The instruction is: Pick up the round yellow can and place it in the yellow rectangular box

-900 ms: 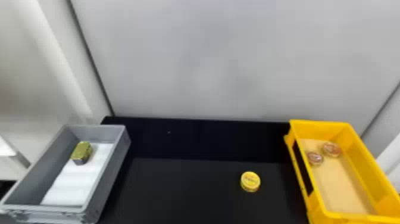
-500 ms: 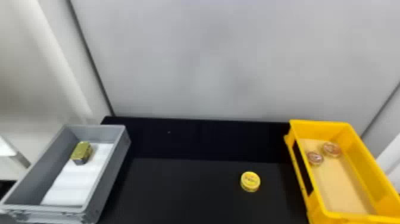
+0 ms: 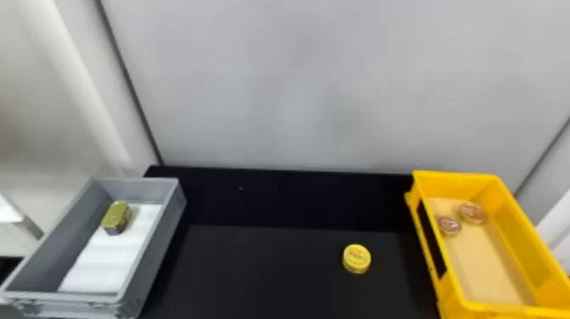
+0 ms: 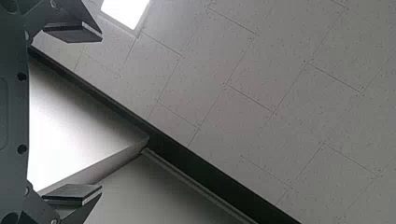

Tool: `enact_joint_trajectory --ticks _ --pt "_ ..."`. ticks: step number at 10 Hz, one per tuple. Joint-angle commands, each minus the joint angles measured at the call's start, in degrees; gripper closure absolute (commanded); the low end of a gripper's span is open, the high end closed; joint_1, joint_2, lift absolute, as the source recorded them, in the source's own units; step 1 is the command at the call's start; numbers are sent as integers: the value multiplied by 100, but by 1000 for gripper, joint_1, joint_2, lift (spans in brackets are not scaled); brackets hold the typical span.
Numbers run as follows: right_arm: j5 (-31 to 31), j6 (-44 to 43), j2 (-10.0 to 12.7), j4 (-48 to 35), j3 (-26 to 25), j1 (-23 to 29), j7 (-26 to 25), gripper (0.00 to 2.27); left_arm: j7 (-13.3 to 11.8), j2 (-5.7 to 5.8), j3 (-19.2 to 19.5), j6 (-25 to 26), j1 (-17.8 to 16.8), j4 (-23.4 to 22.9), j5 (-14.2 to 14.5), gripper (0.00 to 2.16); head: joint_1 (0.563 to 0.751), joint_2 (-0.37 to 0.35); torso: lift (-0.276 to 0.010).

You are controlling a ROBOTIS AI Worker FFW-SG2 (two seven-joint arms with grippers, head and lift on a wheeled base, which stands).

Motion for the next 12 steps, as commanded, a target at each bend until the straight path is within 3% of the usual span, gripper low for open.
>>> enact_joint_trajectory --ticks 1,4,7,10,12 --pt "1 -25 0 17 -8 2 12 116 0 -1 1 -1 0 0 8 134 663 54 -10" --pt "-518 380 0 123 45 28 -40 114 9 -1 -17 8 18 0 8 134 663 54 -10" --pt "-1854 1074 167 457 -201 344 -436 102 9 -9 -52 -1 9 -9 17 134 663 54 -10" --pt "-3603 2798 747 712 -711 634 -840 116 0 -9 -175 96 -61 -9 26 136 663 54 -10" --pt "-3779 4046 1301 835 -1054 837 -647 125 0 -18 -272 184 -97 -9 35 137 663 54 -10"
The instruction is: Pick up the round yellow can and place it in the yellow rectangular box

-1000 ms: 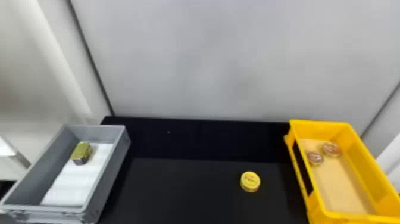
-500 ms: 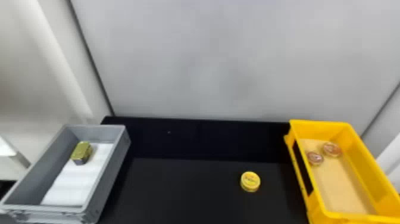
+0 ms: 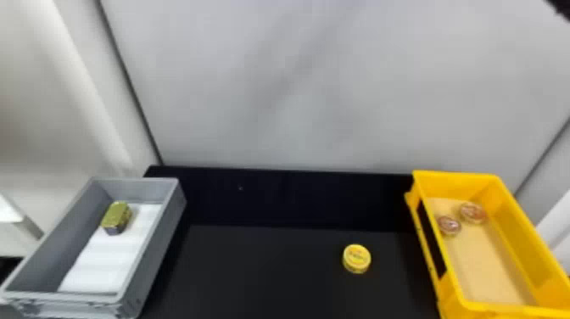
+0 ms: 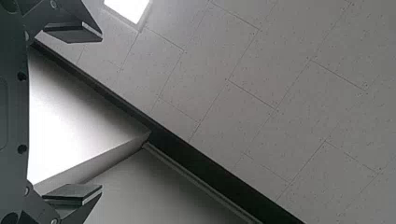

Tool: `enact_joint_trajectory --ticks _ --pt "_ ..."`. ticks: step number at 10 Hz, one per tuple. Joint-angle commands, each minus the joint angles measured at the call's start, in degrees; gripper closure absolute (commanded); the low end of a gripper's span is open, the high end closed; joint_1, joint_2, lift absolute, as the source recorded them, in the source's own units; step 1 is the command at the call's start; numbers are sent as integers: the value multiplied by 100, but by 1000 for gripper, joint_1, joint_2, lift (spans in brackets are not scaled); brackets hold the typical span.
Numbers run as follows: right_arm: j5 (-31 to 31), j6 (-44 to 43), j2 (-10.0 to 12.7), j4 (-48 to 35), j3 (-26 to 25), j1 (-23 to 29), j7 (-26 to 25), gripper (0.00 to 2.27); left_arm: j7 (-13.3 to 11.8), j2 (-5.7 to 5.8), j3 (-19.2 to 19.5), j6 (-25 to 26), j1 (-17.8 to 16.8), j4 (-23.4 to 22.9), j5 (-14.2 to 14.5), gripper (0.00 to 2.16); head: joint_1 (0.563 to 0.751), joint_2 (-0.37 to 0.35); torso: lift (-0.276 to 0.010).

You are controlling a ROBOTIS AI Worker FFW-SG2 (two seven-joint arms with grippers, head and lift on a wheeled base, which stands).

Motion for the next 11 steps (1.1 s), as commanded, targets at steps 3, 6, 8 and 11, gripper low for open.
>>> enact_joint_trajectory --ticks 3,6,8,11 --pt "-375 2672 758 925 -448 4 1530 122 0 -84 -238 223 -85 -9 111 137 663 54 -10" --pt "-550 3306 547 1725 -289 189 2707 125 0 -260 -396 241 -199 9 172 137 663 54 -10" --pt "-348 3209 521 1690 -457 901 3042 128 0 -365 -440 241 -243 9 190 136 663 54 -10" --pt "803 2980 591 1813 -325 1604 4229 128 9 -515 -458 215 -243 0 190 137 663 54 -10"
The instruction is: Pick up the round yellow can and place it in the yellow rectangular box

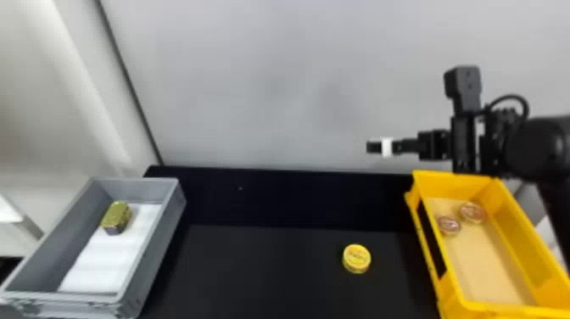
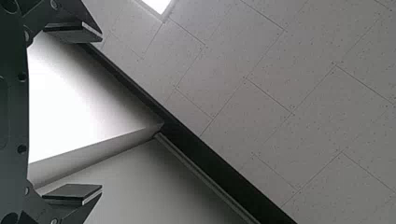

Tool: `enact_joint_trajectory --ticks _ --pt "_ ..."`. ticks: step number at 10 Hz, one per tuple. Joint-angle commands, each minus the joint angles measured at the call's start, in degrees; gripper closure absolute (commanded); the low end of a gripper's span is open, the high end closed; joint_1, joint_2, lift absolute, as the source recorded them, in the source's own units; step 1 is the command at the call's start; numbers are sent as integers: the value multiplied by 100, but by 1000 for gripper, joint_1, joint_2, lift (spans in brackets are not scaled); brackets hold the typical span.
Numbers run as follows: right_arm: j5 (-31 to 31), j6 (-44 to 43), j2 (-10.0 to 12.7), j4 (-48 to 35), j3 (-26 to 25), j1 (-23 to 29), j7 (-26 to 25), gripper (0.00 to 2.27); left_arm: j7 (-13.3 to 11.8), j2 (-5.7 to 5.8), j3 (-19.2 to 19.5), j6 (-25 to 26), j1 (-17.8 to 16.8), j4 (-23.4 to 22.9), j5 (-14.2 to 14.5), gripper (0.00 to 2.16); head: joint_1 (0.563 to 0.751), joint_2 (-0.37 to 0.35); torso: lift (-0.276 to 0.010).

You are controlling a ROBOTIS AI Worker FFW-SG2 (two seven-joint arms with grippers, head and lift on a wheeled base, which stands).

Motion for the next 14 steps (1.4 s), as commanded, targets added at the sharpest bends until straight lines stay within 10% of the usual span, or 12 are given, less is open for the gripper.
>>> enact_joint_trajectory --ticks 1,5,14 --pt "1729 -147 98 248 296 335 1501 130 -1 -69 8 -26 1 -4 0 137 663 54 -10" --pt "4622 -921 766 854 85 819 3770 130 17 -166 51 -52 89 -4 0 137 663 54 -10" --pt "4551 -2117 933 2999 226 581 3849 128 26 -227 236 -167 282 -4 0 137 663 54 -10"
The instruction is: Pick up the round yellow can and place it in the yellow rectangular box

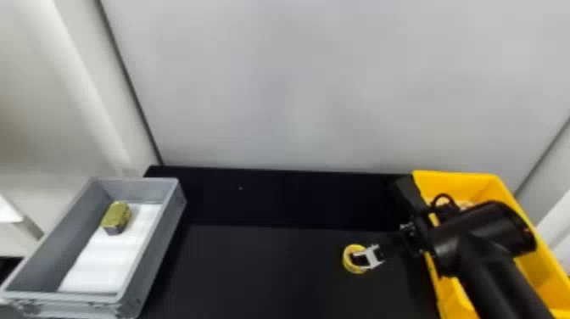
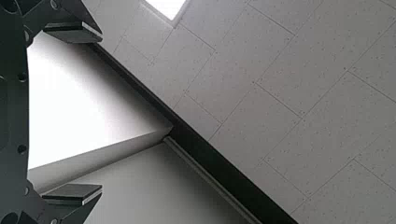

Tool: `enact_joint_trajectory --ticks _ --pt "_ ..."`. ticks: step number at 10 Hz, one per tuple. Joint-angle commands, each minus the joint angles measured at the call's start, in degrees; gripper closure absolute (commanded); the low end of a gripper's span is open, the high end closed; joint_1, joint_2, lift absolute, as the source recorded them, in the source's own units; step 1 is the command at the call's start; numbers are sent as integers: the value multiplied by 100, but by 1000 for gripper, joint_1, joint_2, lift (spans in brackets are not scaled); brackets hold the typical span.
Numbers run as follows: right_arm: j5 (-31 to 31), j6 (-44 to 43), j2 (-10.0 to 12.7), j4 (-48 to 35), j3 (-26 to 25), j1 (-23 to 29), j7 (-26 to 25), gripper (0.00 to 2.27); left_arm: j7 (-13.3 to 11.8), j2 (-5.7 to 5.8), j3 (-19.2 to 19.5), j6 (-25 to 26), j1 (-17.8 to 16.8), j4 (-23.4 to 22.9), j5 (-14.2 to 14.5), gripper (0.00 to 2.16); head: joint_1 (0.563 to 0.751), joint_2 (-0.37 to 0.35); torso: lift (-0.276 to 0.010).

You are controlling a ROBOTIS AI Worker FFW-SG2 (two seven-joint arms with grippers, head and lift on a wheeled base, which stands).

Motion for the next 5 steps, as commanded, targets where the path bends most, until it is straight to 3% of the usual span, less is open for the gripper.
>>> enact_joint_trajectory --ticks 1,5 --pt "10 -221 -9 358 35 -110 -16 128 0 -5 11 -22 24 -2 0 137 663 54 -10" --pt "19 -564 0 877 167 -259 -77 128 0 -14 -16 -40 6 -2 0 137 663 54 -10"
